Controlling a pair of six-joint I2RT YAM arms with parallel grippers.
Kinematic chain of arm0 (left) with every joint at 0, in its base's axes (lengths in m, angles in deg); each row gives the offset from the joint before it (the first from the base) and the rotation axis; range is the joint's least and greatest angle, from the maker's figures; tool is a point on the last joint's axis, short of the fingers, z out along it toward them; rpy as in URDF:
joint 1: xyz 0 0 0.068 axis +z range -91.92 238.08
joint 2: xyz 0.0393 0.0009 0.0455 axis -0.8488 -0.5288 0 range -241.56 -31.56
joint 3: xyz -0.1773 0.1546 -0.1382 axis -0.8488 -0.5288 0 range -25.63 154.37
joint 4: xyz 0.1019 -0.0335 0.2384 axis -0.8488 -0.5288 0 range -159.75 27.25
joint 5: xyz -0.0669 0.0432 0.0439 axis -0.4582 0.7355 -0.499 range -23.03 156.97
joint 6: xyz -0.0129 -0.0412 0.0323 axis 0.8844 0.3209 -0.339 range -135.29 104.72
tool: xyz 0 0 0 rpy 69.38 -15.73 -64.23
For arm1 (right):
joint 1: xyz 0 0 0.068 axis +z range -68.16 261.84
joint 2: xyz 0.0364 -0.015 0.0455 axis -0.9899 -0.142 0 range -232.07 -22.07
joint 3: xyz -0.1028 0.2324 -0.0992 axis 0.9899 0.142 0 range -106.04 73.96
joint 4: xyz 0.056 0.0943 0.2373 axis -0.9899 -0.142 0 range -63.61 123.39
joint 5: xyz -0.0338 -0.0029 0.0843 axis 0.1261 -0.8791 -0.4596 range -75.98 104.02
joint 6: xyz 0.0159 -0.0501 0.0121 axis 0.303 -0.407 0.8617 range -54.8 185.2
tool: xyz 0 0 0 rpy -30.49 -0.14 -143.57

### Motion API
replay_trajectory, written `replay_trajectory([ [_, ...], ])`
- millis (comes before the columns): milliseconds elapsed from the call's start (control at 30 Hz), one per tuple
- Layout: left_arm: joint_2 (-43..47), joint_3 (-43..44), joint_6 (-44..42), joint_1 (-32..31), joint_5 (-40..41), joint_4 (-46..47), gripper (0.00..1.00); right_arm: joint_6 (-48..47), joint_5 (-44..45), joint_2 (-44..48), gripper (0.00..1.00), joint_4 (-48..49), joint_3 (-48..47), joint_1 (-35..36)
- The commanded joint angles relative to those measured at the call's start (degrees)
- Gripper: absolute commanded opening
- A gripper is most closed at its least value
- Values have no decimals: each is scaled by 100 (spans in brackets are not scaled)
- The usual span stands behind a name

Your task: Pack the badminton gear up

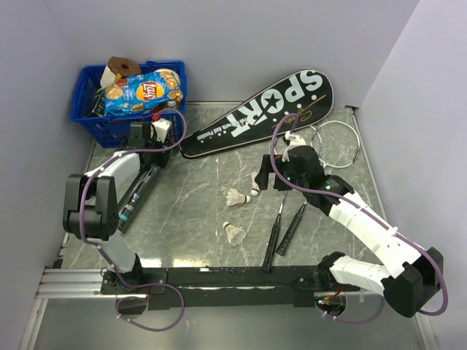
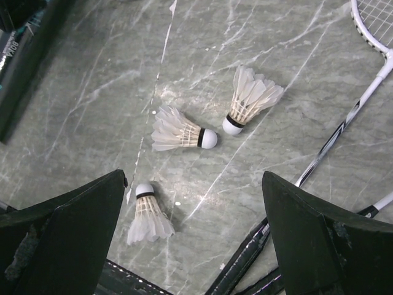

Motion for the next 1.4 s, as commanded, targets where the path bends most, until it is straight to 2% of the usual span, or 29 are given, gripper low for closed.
replay_trajectory([
  [0,-368,219,-153,40,158,437,96,12,-34,-139,100,271,19,58],
  [367,-816,341,-215,40,-176,438,99,117,-297,-570,100,420,-34,110],
  [400,-852,385,-180,40,-194,421,97,117,-297,-561,100,438,-17,111],
  [433,-956,473,-145,40,-185,342,93,126,-297,-561,100,429,-8,111],
  [467,-1001,534,-110,40,-211,289,84,143,-280,-561,100,429,1,119],
  [567,-1098,632,4,40,-282,175,71,126,-219,-517,100,385,1,128],
  [633,-1063,614,40,31,-317,183,67,117,-175,-438,100,350,19,137],
  [733,-958,535,84,23,-273,210,56,135,-157,-342,100,341,54,137],
  [767,-923,509,110,14,-282,218,47,135,-174,-324,100,324,54,137],
  [900,-633,351,163,-91,-159,192,37,170,-183,-157,100,271,80,146],
  [967,-449,289,181,-205,-124,157,26,152,-183,-87,100,209,72,163],
  [1033,-80,166,172,-293,85,87,21,126,-201,19,100,104,28,181],
  [1100,306,105,93,-451,306,-62,20,117,-227,124,100,34,-7,190],
  [1200,833,87,110,-654,438,-334,11,108,-280,273,100,-107,-25,234],
  [1233,966,52,119,-724,465,-379,4,108,-289,318,100,-159,-43,260],
  [1267,1098,34,137,-890,509,-457,1,91,-306,353,100,-247,-52,269],
  [1367,1608,-115,198,-1329,606,-651,1,-23,-359,493,100,-458,-183,295],
])
